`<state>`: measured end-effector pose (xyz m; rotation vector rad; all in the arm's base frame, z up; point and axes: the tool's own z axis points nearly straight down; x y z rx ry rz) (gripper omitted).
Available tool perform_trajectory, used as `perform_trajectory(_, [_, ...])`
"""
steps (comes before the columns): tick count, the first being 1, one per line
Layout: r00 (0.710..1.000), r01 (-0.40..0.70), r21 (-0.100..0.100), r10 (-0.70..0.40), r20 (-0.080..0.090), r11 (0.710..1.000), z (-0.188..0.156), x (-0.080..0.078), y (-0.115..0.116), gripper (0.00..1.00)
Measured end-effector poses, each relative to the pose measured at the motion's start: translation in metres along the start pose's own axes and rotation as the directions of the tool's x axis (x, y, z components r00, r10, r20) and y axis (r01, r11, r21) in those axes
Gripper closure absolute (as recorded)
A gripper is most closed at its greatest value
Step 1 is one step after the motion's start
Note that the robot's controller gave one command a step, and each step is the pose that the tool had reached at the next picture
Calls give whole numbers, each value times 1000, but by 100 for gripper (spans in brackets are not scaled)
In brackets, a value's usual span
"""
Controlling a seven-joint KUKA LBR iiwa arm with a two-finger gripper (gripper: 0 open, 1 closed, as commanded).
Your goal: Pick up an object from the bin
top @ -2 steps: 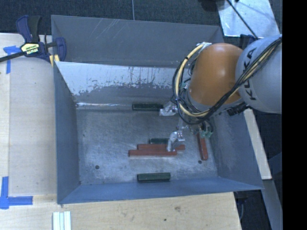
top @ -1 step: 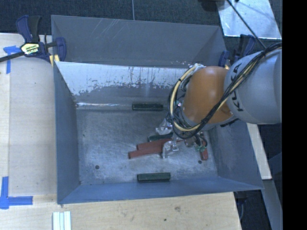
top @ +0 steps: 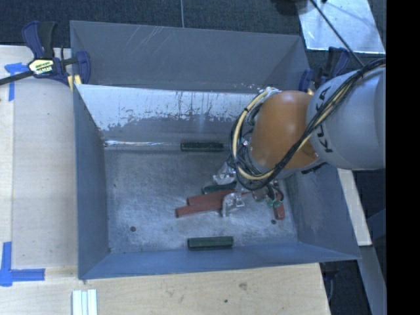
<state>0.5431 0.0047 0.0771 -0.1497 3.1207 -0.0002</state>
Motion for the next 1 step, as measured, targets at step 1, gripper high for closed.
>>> perform_trajectory(1, [995, 102, -2, -102, -15, 995, -132, 11, 5, 100])
